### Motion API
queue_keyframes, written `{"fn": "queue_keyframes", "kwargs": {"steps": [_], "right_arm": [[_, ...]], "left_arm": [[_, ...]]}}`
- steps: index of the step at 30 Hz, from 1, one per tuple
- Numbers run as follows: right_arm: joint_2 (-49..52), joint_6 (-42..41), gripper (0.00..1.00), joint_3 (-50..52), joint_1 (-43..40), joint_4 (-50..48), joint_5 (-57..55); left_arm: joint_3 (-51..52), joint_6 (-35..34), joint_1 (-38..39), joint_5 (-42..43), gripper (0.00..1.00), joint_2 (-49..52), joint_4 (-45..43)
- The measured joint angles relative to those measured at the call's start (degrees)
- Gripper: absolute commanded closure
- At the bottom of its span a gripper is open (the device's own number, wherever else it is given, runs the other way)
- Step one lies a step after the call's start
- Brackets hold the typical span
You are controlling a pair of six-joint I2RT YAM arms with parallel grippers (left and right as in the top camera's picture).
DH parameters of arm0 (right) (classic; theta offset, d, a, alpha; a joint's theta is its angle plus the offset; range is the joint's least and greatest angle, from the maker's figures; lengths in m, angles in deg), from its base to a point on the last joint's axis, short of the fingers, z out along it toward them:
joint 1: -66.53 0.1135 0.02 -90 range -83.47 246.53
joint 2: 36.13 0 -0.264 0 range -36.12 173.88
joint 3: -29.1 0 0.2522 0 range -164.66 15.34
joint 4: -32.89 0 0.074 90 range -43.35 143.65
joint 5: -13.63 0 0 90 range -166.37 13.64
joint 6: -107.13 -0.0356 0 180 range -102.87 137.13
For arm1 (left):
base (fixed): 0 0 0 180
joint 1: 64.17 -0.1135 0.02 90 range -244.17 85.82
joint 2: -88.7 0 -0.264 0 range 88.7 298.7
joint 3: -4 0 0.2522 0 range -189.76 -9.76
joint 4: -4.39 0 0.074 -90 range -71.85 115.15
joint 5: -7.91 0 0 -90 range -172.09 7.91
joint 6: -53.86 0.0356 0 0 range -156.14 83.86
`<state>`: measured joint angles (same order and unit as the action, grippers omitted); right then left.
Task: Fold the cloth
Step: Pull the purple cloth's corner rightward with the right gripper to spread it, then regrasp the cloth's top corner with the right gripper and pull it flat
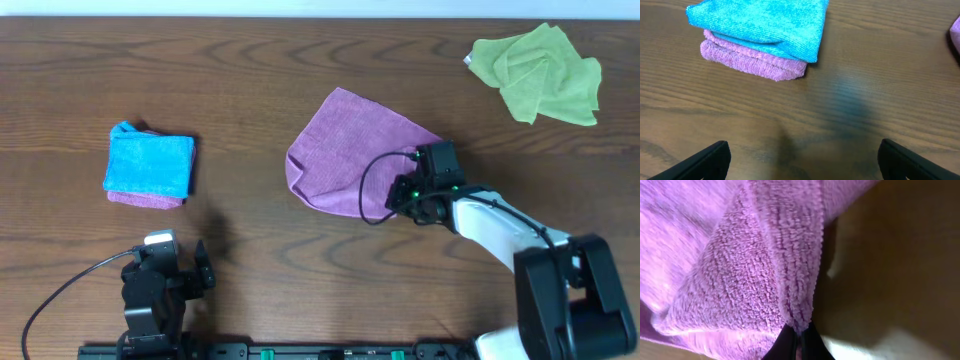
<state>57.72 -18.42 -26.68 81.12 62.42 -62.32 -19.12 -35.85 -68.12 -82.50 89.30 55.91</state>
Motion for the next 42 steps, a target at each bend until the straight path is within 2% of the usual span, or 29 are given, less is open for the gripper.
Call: {"fn": "queue_keyframes", "kwargs": {"steps": [8,14,33,35,40,42], "right_arm": [[-7.4,0.0,0.99,0.4,0.0,11.9,-2.4],[-8.7,0.0,0.98,0.5,0.0,18.9,-3.7],[-8.7,-1.2,0.97,0.5,0.0,30.0,-16.1],[-8.7,-2.0,0.88,0.5,0.0,30.3,-17.0],[-10.4,-3.1,0.49,0.5,0.0,31.1,-18.8],[-12.6,-3.9,0.39,0.5,0.0,32.0,-19.6]], "left_arm": [[0.0,0.0,0.0,0.0,0.05,0.0,0.0],[0.0,0.0,0.0,0.0,0.05,0.0,0.0],[0.0,0.0,0.0,0.0,0.05,0.0,0.0],[0.0,0.0,0.0,0.0,0.05,0.0,0.0],[0.0,0.0,0.0,0.0,0.05,0.0,0.0],[0.0,0.0,0.0,0.0,0.05,0.0,0.0]]}}
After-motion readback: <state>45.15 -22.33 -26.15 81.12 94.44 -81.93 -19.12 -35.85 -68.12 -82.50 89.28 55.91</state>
